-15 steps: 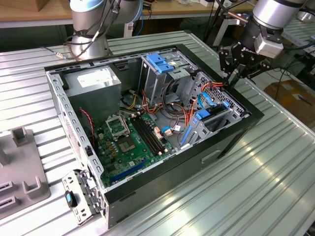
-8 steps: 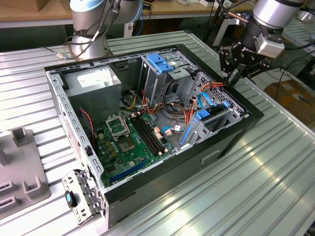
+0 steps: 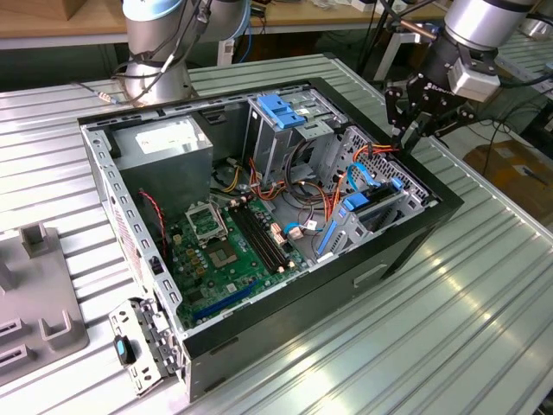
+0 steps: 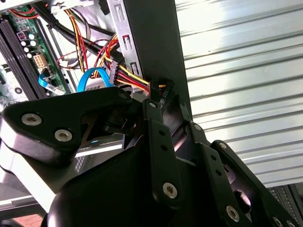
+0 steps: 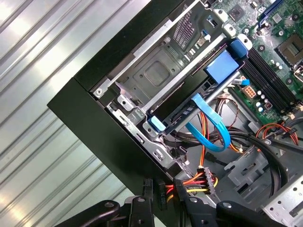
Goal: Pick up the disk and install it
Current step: 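Insert the second disk wire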
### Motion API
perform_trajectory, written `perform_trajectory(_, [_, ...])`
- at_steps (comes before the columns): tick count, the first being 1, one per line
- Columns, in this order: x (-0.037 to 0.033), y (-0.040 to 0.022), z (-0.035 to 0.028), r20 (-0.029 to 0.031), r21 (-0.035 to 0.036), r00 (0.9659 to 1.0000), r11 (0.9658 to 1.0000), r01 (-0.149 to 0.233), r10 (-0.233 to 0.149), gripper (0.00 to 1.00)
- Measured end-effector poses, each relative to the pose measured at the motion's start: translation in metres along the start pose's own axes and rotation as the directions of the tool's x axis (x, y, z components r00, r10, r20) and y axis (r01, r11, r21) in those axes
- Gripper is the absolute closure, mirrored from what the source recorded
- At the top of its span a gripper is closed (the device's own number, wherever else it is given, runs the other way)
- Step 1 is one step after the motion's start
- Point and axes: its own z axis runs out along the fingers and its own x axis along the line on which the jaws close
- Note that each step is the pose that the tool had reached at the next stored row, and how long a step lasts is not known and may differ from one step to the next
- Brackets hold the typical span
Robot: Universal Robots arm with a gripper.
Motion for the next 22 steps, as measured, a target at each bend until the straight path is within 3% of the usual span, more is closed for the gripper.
perform_trajectory(4, [0.0, 0.0, -0.0002, 0.0001, 0.0001, 1.0, 1.0, 0.0, 0.0, 0.7])
perform_trajectory(5, [0.0, 0.0, -0.0003, 0.0001, 0.0001, 1.0, 1.0, 0.0, 0.0, 0.77])
perform_trajectory(22, [0.0, 0.0, 0.0009, 0.0, 0.0001, 1.0, 1.0, 0.0, 0.0, 0.77])
